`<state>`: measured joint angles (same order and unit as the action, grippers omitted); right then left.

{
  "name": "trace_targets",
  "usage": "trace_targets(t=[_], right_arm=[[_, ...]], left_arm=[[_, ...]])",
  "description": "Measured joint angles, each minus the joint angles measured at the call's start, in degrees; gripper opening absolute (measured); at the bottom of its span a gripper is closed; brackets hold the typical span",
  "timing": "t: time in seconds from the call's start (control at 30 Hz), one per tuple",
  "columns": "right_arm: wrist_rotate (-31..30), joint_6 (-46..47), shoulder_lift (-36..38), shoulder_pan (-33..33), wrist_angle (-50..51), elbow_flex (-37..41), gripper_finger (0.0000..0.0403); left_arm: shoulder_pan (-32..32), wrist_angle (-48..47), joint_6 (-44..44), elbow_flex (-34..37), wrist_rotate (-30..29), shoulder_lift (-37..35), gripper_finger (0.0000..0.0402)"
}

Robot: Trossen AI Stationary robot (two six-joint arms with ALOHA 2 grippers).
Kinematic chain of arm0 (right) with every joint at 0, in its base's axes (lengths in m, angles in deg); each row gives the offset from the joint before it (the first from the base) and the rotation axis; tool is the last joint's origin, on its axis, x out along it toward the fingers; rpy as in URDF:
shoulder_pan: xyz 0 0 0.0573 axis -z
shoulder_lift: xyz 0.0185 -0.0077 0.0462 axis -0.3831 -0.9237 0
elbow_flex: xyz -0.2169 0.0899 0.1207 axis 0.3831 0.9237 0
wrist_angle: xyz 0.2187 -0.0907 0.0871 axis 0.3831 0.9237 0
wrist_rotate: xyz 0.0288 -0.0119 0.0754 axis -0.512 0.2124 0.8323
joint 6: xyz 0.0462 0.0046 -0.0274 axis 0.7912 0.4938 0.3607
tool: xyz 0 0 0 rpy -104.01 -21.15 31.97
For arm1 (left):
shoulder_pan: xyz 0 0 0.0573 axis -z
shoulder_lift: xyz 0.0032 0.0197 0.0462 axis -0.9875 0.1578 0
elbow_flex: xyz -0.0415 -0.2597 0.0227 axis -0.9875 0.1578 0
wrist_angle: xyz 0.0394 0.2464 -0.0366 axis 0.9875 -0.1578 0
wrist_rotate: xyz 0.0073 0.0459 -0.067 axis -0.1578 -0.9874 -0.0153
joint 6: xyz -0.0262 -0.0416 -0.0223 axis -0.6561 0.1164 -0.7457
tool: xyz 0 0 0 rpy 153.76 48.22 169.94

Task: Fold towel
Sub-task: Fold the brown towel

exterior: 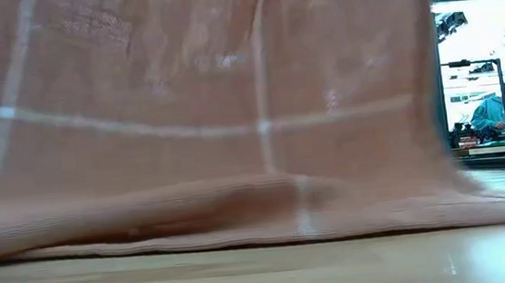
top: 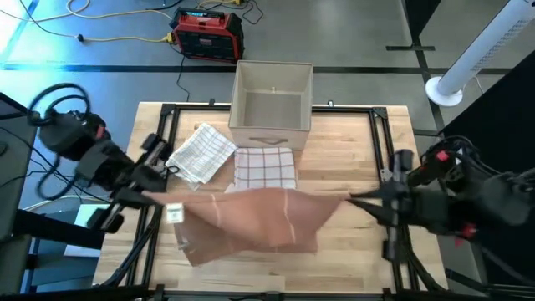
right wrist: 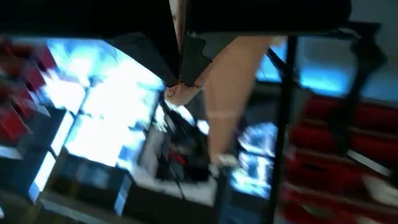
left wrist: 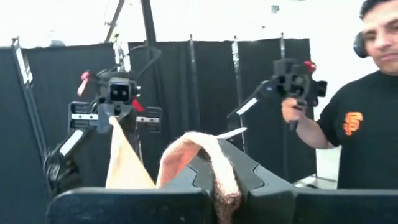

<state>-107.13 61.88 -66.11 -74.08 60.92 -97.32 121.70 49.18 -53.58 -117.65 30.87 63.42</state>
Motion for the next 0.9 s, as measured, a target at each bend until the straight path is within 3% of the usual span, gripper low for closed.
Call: trace_targets(t=[0.13,0.3,0.4,0.63,0.9], right_arm=[[8.43,-10.18,-0.10,-3.24,-10.34,0.06,0.0000],[25.47,-19.00,-0.23,-6.75,-18.70,0.06,0.0000],[30.75,-23.81,-0.34,-8.78,-21.09,0.10,0.0000],[31.02,-32.08,-0.55,-12.11,-26.68,0.10,0.0000],[21.80,-39.60,-0.60,-13.81,-31.22,0.12,0.0000]], left_arm=[[5.59,3.59,5.36,-0.20,-3.86,-0.02,0.0000],[10.69,8.81,11.08,-0.25,-4.27,0.98,0.0000],[12.35,11.73,14.33,-0.25,-4.25,2.51,0.0000],[14.40,18.67,18.99,-0.25,-4.44,5.79,0.0000],[15.20,20.32,24.22,-2.37,-5.44,5.82,0.0000]])
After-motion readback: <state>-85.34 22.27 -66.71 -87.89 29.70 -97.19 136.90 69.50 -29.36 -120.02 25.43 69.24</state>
